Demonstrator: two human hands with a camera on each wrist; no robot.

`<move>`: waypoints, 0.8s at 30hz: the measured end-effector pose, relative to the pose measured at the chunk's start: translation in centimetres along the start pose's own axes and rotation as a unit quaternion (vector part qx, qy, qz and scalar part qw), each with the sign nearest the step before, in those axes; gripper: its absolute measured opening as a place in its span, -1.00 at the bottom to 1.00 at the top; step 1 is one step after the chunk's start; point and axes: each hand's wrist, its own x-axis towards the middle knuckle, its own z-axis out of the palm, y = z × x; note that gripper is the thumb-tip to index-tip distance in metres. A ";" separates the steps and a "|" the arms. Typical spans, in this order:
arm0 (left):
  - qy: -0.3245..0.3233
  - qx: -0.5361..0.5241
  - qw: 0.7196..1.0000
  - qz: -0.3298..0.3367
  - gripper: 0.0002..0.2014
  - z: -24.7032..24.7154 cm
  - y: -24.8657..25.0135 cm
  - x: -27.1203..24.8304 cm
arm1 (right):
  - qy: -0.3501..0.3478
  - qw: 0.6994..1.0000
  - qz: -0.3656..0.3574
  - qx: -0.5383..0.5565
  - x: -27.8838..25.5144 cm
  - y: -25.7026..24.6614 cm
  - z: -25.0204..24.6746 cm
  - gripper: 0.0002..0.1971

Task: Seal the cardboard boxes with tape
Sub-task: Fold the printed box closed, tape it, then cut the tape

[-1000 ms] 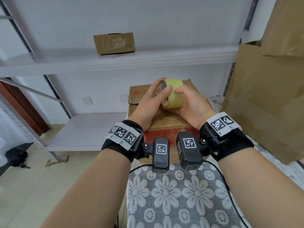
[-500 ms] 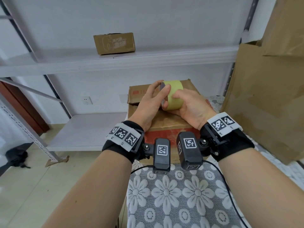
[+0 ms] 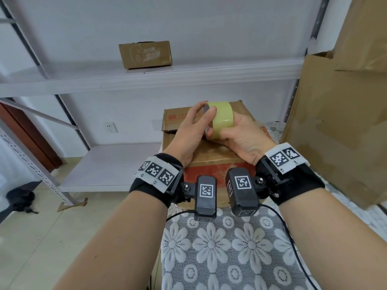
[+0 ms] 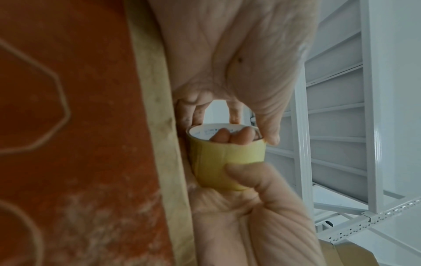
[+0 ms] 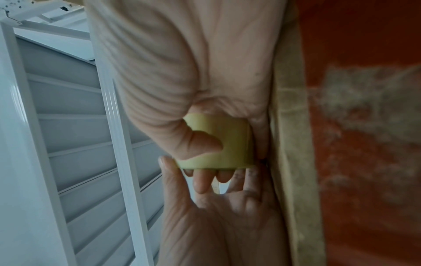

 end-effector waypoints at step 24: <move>0.029 0.017 0.999 0.017 -0.36 0.6 0.7 -0.7 | -0.010 0.999 -0.012 0.028 0.1 -0.3 -0.4 -0.54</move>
